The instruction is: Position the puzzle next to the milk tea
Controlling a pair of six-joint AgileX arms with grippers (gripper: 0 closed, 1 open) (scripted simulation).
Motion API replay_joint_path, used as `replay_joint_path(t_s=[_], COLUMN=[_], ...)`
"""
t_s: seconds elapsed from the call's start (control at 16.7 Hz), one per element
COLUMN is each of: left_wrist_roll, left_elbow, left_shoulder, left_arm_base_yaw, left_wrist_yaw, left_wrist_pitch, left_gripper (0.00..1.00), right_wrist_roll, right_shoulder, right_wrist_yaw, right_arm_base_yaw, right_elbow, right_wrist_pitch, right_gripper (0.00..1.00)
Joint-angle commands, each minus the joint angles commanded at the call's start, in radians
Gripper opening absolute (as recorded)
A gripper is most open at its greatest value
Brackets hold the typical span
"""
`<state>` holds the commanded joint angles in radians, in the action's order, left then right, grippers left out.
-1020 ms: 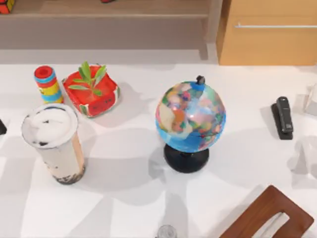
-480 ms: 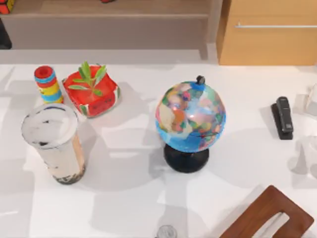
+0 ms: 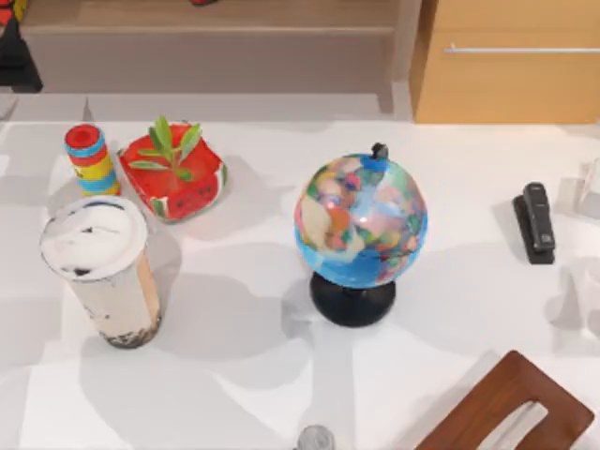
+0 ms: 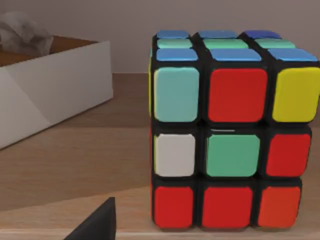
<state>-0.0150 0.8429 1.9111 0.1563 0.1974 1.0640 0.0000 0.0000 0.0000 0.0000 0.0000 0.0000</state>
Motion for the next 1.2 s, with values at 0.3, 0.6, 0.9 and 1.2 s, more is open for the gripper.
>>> replay_joint_path(t_s=[0.3,0.6,0.9,1.2], left_wrist_roll=[0.0,0.0,0.001,0.001], left_elbow=[0.011,0.073,0.241,0.286], left_shoulder=[0.024,0.061,0.164,0.192], left_arm_base_yaw=[0.002,-0.007,-0.022,-0.026], left_wrist_yaw=[0.003,-0.006,-0.02,-0.024], left_wrist_pitch=[0.014,-0.009,-0.075,-0.092], left_gripper=[1.0,1.0,1.0,1.0], right_wrist_roll=[0.0,0.0,0.0,0.0], right_shoulder=[0.0,0.0,0.0,0.0], right_wrist_yaw=[0.0,0.0,0.0,0.0], right_arm_base_yaw=[0.0,0.0,0.0,0.0], right_elbow=[0.0,0.0,0.0,0.0], right_wrist_pitch=[0.0,0.0,0.0,0.0], right_gripper=[1.0,1.0,1.0,1.0])
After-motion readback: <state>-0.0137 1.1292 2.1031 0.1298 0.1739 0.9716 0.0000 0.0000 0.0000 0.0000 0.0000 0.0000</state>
